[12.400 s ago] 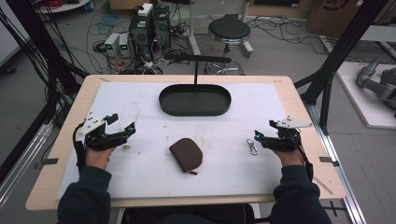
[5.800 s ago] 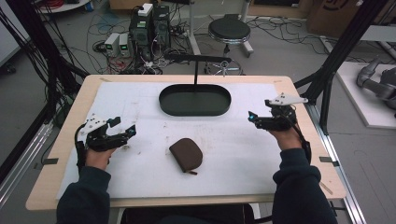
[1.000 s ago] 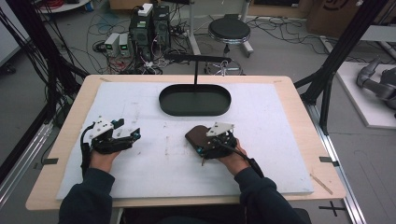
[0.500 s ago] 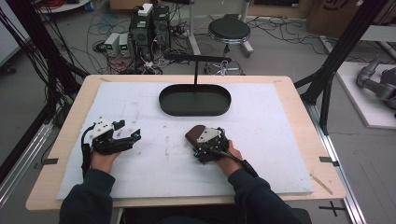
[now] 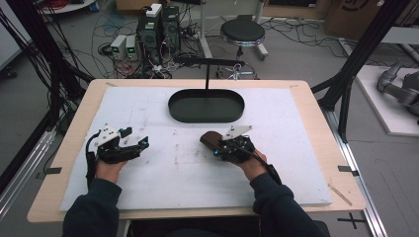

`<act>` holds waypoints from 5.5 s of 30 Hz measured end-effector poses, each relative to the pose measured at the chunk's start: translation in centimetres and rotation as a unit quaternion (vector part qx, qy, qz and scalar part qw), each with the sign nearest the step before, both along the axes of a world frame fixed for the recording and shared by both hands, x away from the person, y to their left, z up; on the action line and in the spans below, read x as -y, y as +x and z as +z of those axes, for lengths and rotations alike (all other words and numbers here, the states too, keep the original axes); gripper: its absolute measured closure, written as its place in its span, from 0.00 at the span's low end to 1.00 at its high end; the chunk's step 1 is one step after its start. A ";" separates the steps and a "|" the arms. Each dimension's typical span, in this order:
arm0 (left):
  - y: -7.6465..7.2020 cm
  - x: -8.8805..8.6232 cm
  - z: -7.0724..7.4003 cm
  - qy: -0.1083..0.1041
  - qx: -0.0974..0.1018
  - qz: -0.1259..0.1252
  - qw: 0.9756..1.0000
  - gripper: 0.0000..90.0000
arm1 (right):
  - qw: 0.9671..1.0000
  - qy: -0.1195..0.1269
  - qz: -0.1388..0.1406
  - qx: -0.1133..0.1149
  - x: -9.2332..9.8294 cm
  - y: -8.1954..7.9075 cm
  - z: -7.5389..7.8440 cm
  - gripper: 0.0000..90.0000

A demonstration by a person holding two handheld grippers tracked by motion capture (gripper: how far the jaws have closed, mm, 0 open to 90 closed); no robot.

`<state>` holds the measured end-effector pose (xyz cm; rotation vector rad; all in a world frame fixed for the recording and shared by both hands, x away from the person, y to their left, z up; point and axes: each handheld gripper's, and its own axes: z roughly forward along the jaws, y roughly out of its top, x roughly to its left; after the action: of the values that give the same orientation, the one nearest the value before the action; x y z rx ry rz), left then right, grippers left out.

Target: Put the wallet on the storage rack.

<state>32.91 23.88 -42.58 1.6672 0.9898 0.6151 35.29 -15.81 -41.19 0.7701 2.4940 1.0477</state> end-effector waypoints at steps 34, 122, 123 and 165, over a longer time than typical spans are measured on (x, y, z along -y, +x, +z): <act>-0.1 0.0 0.0 0.002 0.002 -0.001 1.000 0.26 | 0.989 0.104 -0.101 0.019 4.9 1.5 1.9 0.75; -0.1 -0.5 0.3 -0.002 0.017 -0.007 1.000 0.26 | 0.985 0.081 -0.150 0.023 1.6 14.6 4.6 0.41; -0.1 -0.5 0.3 -0.004 0.016 -0.006 1.000 0.26 | 0.986 0.075 -0.144 0.031 2.1 14.0 4.7 0.39; -0.3 -0.5 1.2 -0.022 0.037 0.013 0.999 0.24 | 0.977 0.064 -0.179 0.096 14.9 -0.9 1.3 0.23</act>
<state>32.60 24.35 -41.37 1.5843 0.9663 0.6614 34.39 -30.70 -39.85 1.0546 2.0434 1.0965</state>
